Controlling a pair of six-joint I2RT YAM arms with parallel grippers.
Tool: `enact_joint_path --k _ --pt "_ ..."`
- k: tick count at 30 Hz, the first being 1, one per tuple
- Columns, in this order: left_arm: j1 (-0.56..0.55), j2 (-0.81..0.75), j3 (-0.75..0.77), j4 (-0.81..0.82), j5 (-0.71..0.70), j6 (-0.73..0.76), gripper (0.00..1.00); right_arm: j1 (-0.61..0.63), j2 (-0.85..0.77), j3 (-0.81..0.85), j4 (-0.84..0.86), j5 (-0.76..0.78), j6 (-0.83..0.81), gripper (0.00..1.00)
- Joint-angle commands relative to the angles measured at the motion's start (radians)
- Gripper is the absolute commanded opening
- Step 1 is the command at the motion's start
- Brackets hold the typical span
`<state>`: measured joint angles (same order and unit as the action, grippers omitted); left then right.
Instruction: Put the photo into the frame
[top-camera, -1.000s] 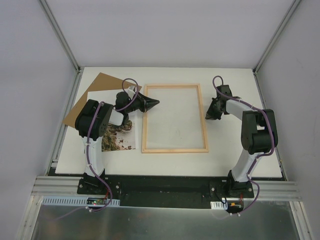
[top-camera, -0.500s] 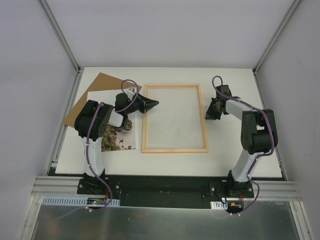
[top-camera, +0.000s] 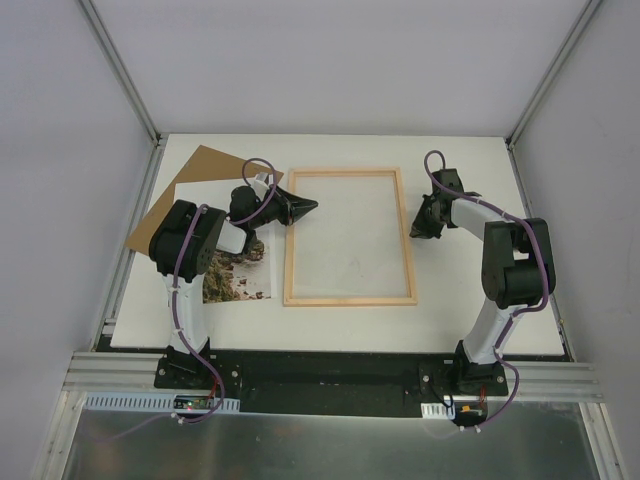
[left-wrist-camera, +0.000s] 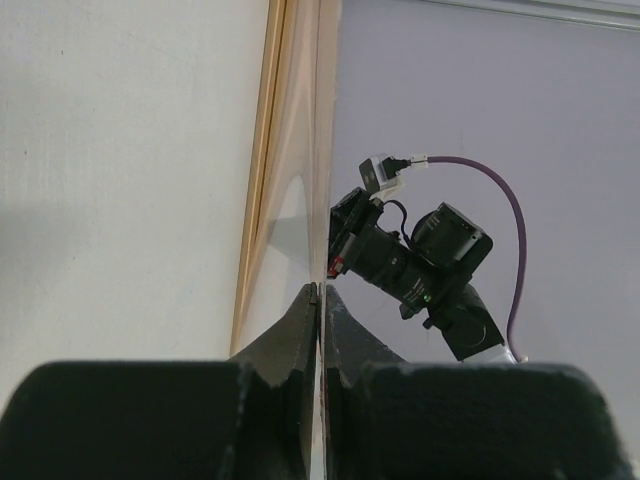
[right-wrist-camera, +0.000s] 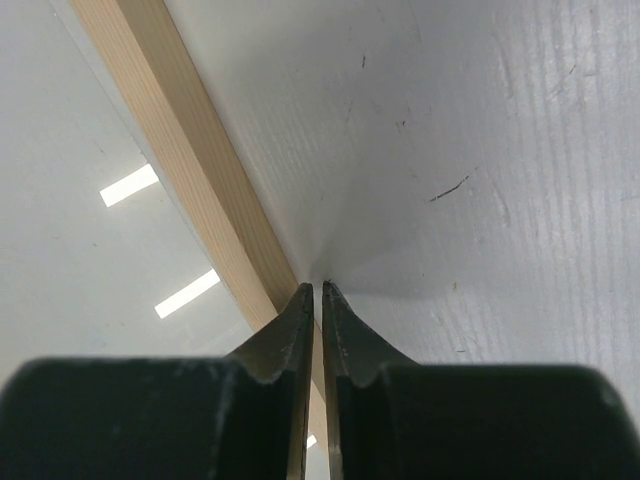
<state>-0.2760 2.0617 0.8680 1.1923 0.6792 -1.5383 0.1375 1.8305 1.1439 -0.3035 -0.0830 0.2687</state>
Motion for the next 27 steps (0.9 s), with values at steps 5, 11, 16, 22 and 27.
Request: enact_joint_path --k 5,11,16,22,27 --pt "-0.008 -0.051 0.009 0.098 0.039 -0.037 0.00 0.008 0.007 0.034 -0.016 0.014 -0.014 0.09" --pt "-0.008 -0.054 0.017 0.098 0.046 -0.052 0.00 0.007 0.004 0.033 -0.019 0.014 -0.017 0.09" --pt "-0.008 -0.052 0.023 0.096 0.046 -0.065 0.00 0.008 0.001 0.031 -0.019 0.014 -0.016 0.09" --pt "-0.012 -0.057 0.032 0.089 0.037 -0.075 0.00 0.008 0.003 0.034 -0.020 0.011 -0.019 0.09" --pt "-0.017 -0.058 0.032 0.086 0.028 -0.086 0.00 0.007 0.001 0.034 -0.022 0.012 -0.017 0.09"
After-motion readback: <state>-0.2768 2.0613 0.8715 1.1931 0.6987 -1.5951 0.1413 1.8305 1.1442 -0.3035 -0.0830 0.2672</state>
